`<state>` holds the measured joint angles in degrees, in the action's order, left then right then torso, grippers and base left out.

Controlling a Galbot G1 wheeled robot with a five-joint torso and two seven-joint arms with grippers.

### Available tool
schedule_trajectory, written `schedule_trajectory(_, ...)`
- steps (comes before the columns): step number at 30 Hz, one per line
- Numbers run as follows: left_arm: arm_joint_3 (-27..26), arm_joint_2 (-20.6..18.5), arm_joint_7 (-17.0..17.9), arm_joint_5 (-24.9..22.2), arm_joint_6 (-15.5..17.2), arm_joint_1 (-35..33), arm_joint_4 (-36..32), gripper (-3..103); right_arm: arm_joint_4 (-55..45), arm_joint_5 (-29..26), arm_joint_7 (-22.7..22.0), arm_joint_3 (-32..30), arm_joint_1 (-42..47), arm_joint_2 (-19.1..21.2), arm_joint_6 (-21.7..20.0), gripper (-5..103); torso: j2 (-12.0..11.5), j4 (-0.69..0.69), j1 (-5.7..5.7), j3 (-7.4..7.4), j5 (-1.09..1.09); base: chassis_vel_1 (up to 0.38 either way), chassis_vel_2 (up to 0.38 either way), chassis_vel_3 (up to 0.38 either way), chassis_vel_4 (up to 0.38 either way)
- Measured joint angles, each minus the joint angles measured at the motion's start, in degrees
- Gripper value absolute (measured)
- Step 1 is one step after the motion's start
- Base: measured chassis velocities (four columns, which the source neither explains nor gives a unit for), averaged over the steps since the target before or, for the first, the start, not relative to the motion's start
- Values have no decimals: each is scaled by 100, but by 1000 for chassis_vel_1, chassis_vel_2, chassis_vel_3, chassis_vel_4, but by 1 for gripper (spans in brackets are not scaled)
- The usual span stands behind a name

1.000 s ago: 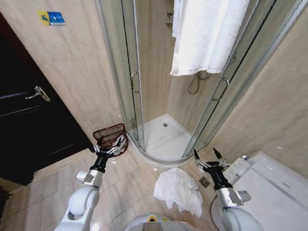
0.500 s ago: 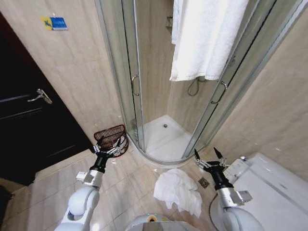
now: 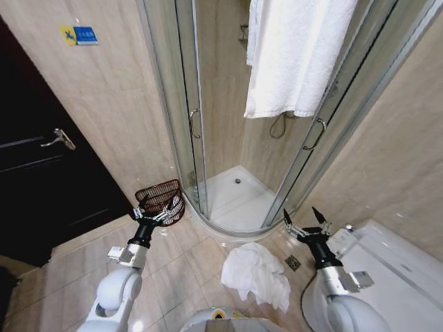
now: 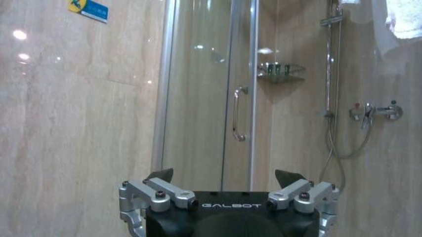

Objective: Discard the used towel into the hamper.

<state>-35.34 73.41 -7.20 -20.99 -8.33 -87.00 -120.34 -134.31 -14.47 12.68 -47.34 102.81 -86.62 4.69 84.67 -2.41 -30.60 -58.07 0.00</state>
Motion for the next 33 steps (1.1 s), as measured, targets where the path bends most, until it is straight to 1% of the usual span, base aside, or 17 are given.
schedule_trajectory(5,-54,-27,8,-41,-37,-28,-2,100,-16,104,100,41,23,-59,-7,100,-15,0,7,8,0,0,0,0,0)
schedule_trajectory(15,-99,-35,23,-55,-51,-27,20,100,-2,222,131,57,14,-97,-4,100,-35,0,15,18,0,15,-12,-32,28)
schedule_trajectory(30,-74,-13,17,-33,-46,-25,19,100,104,230,103,59,-17,-94,76,100,-51,0,26,29,0,113,-101,-96,89)
schedule_trajectory(33,-75,-11,17,-33,-45,-31,10,100,128,186,78,56,-35,-66,77,100,-52,-1,28,30,-1,55,-42,-31,28)
